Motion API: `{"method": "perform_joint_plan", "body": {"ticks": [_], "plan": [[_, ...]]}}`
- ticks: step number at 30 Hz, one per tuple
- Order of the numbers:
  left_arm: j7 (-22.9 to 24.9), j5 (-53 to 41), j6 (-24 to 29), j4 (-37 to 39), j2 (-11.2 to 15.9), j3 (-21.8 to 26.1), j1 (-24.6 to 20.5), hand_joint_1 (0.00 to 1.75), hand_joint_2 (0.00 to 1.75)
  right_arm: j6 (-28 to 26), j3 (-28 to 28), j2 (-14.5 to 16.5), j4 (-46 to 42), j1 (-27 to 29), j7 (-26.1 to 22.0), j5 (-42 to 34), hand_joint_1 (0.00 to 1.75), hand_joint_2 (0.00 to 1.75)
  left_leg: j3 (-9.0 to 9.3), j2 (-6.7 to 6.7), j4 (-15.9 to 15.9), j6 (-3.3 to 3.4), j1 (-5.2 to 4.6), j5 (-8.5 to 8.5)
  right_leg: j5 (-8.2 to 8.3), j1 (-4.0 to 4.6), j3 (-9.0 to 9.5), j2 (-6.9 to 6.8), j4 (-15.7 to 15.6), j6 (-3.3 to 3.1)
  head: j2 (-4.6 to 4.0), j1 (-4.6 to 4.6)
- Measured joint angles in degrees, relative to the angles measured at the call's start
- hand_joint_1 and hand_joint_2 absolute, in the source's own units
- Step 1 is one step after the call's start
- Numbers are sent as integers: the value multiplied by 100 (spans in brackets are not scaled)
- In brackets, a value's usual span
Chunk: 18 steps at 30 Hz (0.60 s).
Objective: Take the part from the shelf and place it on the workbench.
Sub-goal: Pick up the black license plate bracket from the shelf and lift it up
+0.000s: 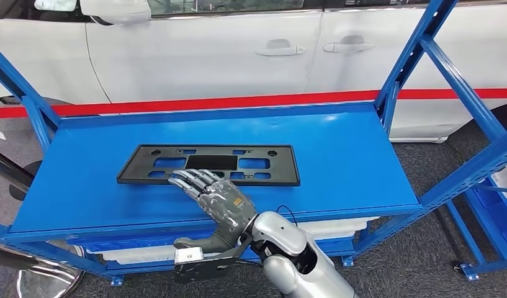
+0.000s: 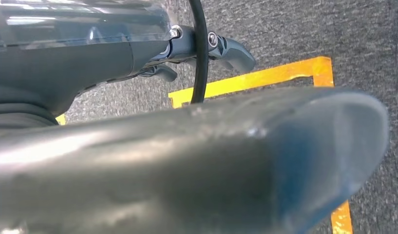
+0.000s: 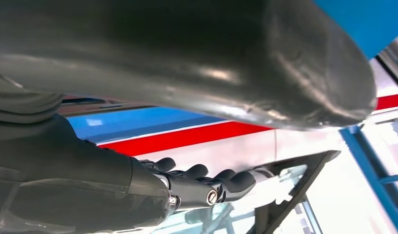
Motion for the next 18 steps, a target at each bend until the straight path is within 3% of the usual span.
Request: {"method": "perform_joint_plan", "body": {"ticks": [7, 18], "plan": [[2, -2, 17, -1, 0, 8, 3, 0, 0, -13, 43, 87, 131, -73, 28, -66, 0, 0, -2, 0, 5, 10, -8, 1, 10, -1, -1, -1, -7, 52, 0, 0], [2, -4, 39, -1, 0, 10, 4, 0, 0, -15, 44, 86, 195, -80, 37, -88, 0, 0, 4, 1, 0, 5, 5, 6, 9, 4, -9, 0, 7, 52, 0, 0]]}}
